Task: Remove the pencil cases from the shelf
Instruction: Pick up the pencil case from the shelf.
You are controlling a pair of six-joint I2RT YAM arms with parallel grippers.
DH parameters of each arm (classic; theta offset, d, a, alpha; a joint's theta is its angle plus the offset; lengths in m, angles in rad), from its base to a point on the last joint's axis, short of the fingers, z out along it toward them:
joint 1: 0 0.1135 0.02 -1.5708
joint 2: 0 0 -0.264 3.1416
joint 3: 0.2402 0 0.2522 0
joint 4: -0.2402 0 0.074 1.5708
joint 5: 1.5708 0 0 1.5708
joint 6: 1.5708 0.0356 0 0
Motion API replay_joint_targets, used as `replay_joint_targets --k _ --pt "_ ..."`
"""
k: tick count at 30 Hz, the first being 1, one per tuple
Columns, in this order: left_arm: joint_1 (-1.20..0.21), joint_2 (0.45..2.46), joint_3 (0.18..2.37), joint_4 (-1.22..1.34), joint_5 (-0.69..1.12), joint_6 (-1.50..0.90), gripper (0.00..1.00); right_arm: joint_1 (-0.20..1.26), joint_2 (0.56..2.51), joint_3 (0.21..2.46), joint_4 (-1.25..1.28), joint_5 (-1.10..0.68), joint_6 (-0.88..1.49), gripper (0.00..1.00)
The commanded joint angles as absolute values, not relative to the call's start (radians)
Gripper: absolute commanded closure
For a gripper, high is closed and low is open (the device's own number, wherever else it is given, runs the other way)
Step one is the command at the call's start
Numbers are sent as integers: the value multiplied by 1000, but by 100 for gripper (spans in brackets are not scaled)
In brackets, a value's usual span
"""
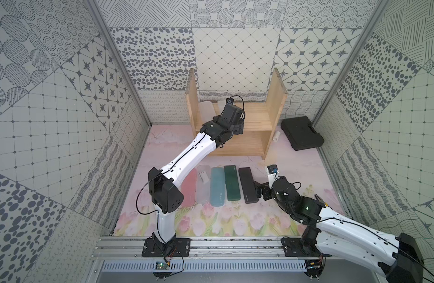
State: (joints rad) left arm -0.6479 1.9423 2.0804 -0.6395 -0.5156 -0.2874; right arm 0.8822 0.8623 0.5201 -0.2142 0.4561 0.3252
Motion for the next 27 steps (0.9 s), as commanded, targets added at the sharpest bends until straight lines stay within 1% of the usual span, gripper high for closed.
replay_joint_targets --k 1,4,10,14,17,19,24,27 --pt "-652 1957 2091 -667 -525 -261 11 878 861 509 -183 451 332 2" --pt "-651 1964 2102 -673 -515 -251 15 877 860 509 -183 450 332 2" --pt "-655 1973 2114 -681 -485 -243 21 876 862 509 -183 451 333 2" --pt "-656 1980 2117 -679 -458 -230 21 875 864 509 -182 450 335 2" --pt "-659 1993 2137 -697 -460 -229 15 875 866 509 -183 450 336 2" --pt "-659 2006 2161 -716 -469 -230 14 873 867 509 -182 449 337 2" --pt "-658 2019 2180 -730 -480 -233 16 872 863 509 -182 449 335 2" --pt "-660 2017 2179 -722 -479 -234 20 871 859 507 -183 454 335 2"
